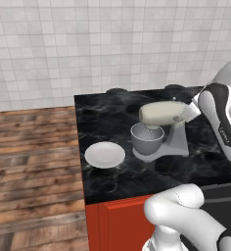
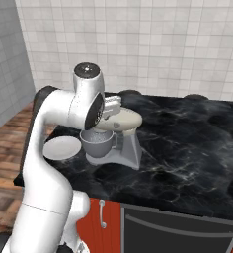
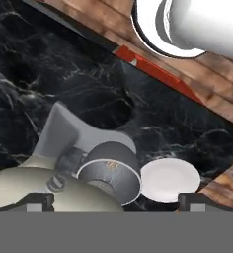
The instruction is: Add butter and sugar cubes to the stand mixer bowl and then turn on the stand mixer to begin making frosting.
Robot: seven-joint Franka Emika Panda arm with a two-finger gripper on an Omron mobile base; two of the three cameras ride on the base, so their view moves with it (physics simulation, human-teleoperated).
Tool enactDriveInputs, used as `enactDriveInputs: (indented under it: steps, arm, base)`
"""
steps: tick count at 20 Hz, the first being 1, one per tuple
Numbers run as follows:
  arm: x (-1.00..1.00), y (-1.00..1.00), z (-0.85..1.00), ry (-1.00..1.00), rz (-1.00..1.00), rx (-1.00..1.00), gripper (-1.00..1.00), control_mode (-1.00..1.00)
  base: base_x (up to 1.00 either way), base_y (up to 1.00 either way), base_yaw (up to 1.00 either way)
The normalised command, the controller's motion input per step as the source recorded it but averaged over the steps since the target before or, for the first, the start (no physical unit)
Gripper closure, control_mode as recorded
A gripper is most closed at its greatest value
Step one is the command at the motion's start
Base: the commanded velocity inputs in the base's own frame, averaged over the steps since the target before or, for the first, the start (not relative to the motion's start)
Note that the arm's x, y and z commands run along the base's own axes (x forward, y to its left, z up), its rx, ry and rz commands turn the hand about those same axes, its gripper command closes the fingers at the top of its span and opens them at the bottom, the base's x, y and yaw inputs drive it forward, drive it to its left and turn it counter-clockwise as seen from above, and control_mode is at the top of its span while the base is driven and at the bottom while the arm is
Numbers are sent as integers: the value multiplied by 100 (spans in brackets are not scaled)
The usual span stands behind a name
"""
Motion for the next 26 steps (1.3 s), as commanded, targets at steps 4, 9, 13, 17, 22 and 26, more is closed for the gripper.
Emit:
enactDriveInputs:
  steps: [4,9,13,17,22,26]
  arm:
    - [-4,7,-18,-18,-1,-56,-100,-100]
    - [0,26,0,-9,-6,-53,-100,-100]
    - [0,3,-5,-8,-8,-48,-100,-100]
    - [0,-8,-23,-2,-10,-27,-100,-100]
    - [16,-30,-15,0,-7,-4,-100,-100]
    - [30,-9,0,0,-3,0,-100,-100]
  base:
    - [0,0,0]
    - [0,0,0]
    - [0,0,0]
    - [0,0,0]
    - [0,0,0]
    - [0,0,0]
